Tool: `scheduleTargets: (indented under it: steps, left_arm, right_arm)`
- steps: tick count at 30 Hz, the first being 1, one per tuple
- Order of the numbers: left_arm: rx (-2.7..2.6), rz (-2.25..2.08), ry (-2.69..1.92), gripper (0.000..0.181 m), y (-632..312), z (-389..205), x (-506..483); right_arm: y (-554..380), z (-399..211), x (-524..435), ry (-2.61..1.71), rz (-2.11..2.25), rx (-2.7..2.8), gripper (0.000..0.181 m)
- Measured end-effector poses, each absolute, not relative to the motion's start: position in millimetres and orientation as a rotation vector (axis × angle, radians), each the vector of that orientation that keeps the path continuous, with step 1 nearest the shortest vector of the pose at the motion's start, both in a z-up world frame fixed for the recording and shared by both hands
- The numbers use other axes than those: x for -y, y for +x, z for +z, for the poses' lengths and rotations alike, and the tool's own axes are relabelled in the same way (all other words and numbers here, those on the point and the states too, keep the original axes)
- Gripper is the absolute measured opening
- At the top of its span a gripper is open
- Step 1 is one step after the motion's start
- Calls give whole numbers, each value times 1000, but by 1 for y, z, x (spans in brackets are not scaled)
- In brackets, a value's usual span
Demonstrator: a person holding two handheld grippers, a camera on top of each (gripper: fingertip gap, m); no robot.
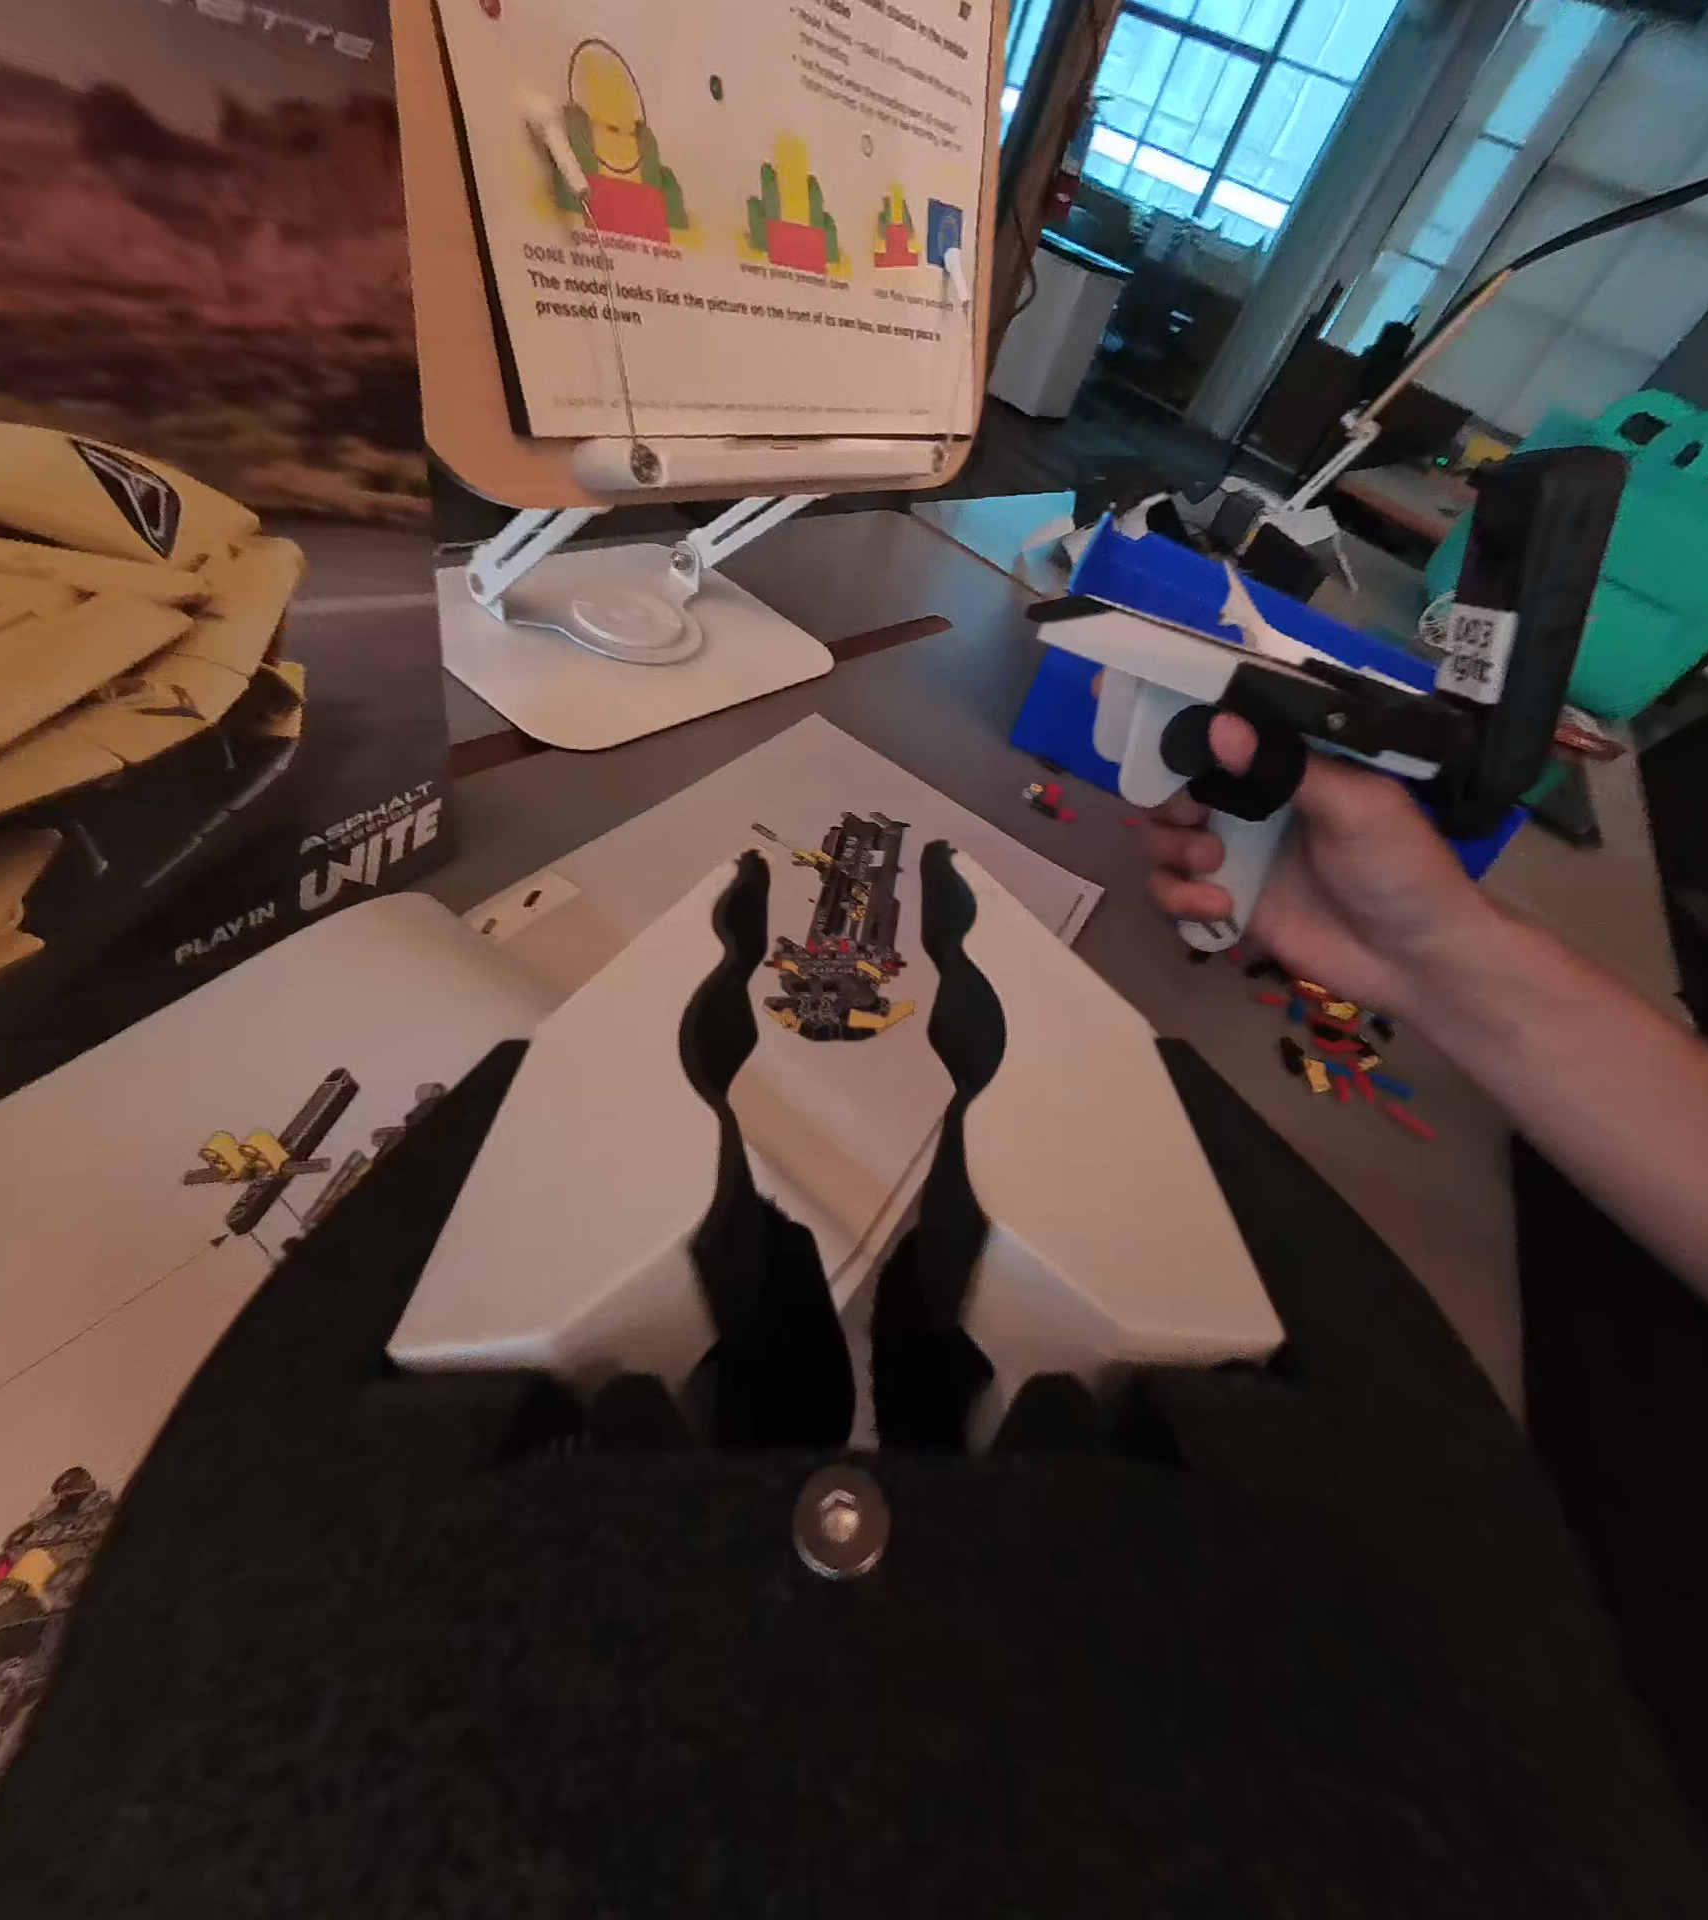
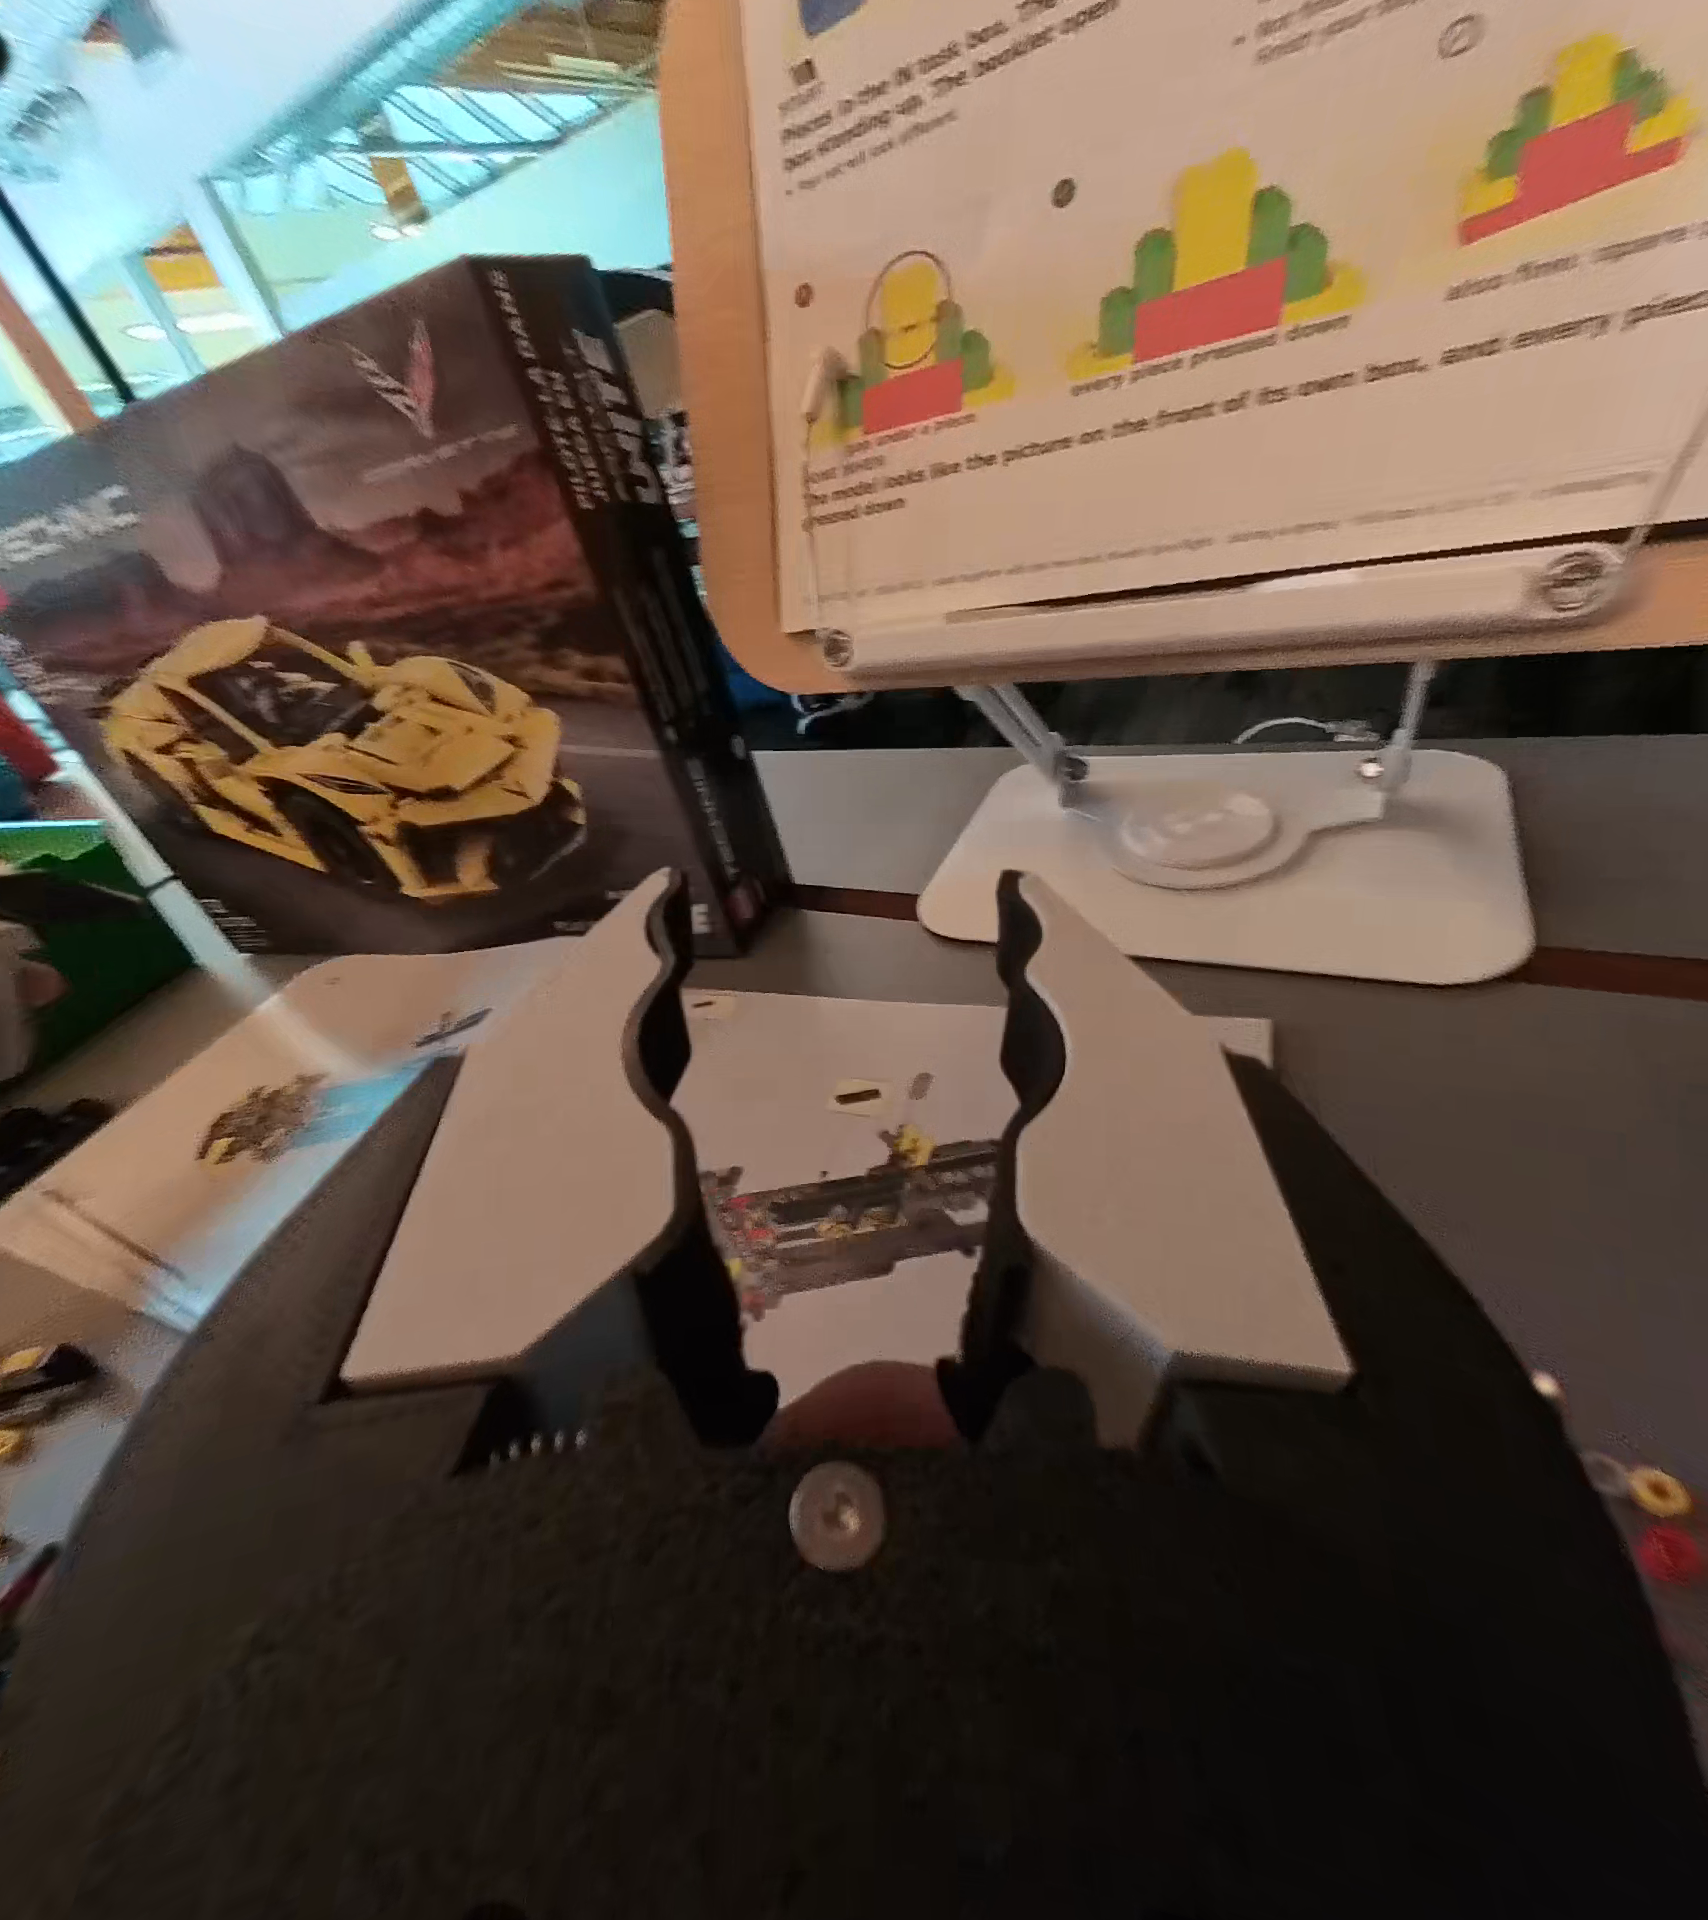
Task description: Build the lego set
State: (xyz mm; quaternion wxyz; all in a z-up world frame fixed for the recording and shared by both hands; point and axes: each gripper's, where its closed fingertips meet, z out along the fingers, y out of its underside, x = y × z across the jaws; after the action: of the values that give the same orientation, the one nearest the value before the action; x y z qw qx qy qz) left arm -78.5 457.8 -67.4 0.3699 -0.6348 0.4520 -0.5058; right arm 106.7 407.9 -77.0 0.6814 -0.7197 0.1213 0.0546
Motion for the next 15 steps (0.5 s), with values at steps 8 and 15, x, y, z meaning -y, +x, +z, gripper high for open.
scheduleTargets:
  steps: [8,15]
  left_arm:
    - [-1191,-1256,-1607,26,-88,-87,-456]
    - [-1197,-1188,-1574,24,-76,-65,-470]
  right_arm:
    - [40,-51,-435,-1525,180,198,62]
    - [42,25,-526,-1395,238,344,72]
